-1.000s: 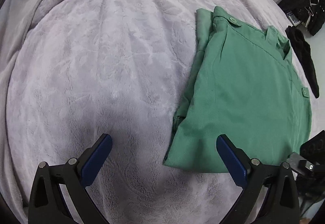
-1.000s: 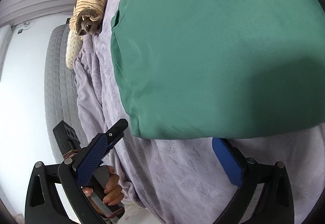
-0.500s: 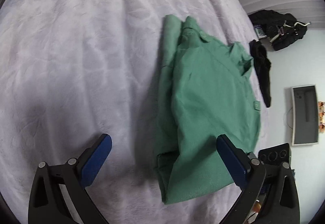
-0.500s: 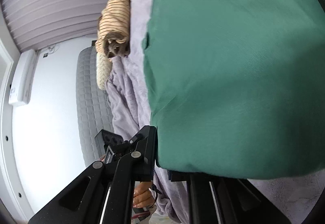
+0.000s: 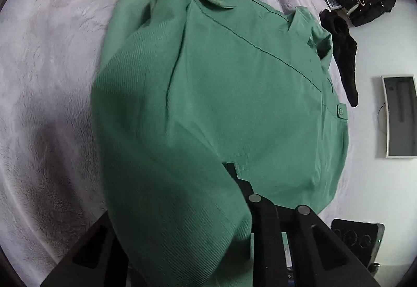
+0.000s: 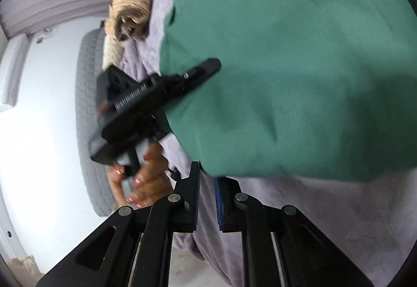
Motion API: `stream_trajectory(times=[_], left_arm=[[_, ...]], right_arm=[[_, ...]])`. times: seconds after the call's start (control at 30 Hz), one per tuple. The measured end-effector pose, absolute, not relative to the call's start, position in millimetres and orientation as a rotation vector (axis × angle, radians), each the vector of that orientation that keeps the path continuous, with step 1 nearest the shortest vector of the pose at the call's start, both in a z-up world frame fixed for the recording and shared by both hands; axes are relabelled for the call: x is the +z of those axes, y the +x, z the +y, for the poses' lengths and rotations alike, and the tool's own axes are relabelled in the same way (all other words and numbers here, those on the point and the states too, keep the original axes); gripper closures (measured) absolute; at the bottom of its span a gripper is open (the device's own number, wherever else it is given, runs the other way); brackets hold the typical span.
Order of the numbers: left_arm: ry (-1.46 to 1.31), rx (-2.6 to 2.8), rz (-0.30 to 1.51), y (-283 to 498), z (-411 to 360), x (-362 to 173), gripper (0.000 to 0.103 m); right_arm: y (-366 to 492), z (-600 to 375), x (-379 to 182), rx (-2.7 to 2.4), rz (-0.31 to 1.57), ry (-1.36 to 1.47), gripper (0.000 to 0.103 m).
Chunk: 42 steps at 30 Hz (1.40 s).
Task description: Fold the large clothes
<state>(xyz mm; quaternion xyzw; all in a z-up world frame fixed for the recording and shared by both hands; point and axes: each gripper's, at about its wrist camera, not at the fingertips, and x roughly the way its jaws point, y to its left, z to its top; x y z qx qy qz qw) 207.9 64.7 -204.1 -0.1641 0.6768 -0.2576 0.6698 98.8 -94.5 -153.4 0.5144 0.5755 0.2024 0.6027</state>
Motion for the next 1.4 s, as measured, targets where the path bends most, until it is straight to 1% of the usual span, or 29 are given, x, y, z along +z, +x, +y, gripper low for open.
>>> stream_trajectory(times=[0.03, 0.1, 0.23, 0.33, 0.37, 0.43, 0.5, 0.63, 0.7, 0.8, 0.9, 1.0, 1.1, 1.13, 1.17, 1.2, 1.27, 1.3, 1.33, 1.4], left_arm=[[-0.346, -0.583, 1.493, 205, 63, -196, 0.08], [-0.291, -0.597, 1.425, 199, 57, -177, 0.082], [-0.196, -0.641, 1.318, 189, 35, -135, 0.082], [-0.183, -0.663, 1.266, 183, 13, -105, 0.082], [-0.183, -0.673, 1.25, 183, 3, -95, 0.082], [-0.176, -0.71, 1.226, 178, -25, -74, 0.082], [-0.108, -0.737, 1.193, 167, -52, -56, 0.082], [0.077, -0.809, 1.107, 136, -129, -30, 0.082], [0.156, -0.838, 1.086, 126, -172, -28, 0.082], [0.255, -0.872, 1.082, 108, -233, -33, 0.082], [0.316, -0.887, 1.112, 92, -283, -62, 0.082], [0.397, -0.846, 1.171, 77, -314, -105, 0.082], [0.484, -0.792, 1.14, 62, -328, -124, 0.08], [0.49, -0.795, 1.131, 59, -328, -122, 0.071], [0.475, -0.814, 1.133, 57, -328, -119, 0.066], [0.451, -0.834, 1.134, 55, -327, -114, 0.055], [0.418, -0.867, 1.123, 51, -326, -103, 0.042], [0.408, -0.877, 1.107, 49, -323, -99, 0.023], [0.396, -0.885, 1.085, 45, -320, -91, 0.008], [0.365, -0.911, 1.047, 40, -312, -76, 0.007]], right_arm=[[95, -95, -151, 0.488, 1.382, 1.137, 0.089], [90, -110, -137, 0.477, 1.383, 1.04, 0.089], [96, -169, -97, 0.264, 1.22, 0.835, 0.089], [120, -192, -106, 0.157, 1.198, 0.736, 0.091], [127, -193, -119, 0.158, 1.228, 0.738, 0.093], [137, -186, -157, 0.179, 1.327, 0.772, 0.093], [137, -184, -170, 0.2, 1.308, 0.83, 0.093], [125, -205, -174, 0.282, 1.23, 1.008, 0.093], [112, -227, -169, 0.3, 1.181, 1.088, 0.093], [83, -275, -154, 0.242, 1.093, 1.127, 0.093], [47, -338, -144, 0.134, 0.984, 1.165, 0.091], [29, -374, -157, 0.099, 0.964, 1.224, 0.09], [20, -392, -180, 0.101, 0.976, 1.291, 0.09], [15, -395, -186, 0.104, 0.971, 1.316, 0.09], [13, -399, -191, 0.107, 0.96, 1.348, 0.09], [10, -402, -196, 0.113, 0.944, 1.379, 0.09], [11, -406, -201, 0.12, 0.928, 1.405, 0.09], [11, -406, -202, 0.124, 0.925, 1.41, 0.09], [11, -408, -202, 0.124, 0.928, 1.409, 0.089], [16, -399, -200, 0.117, 0.934, 1.404, 0.088]])
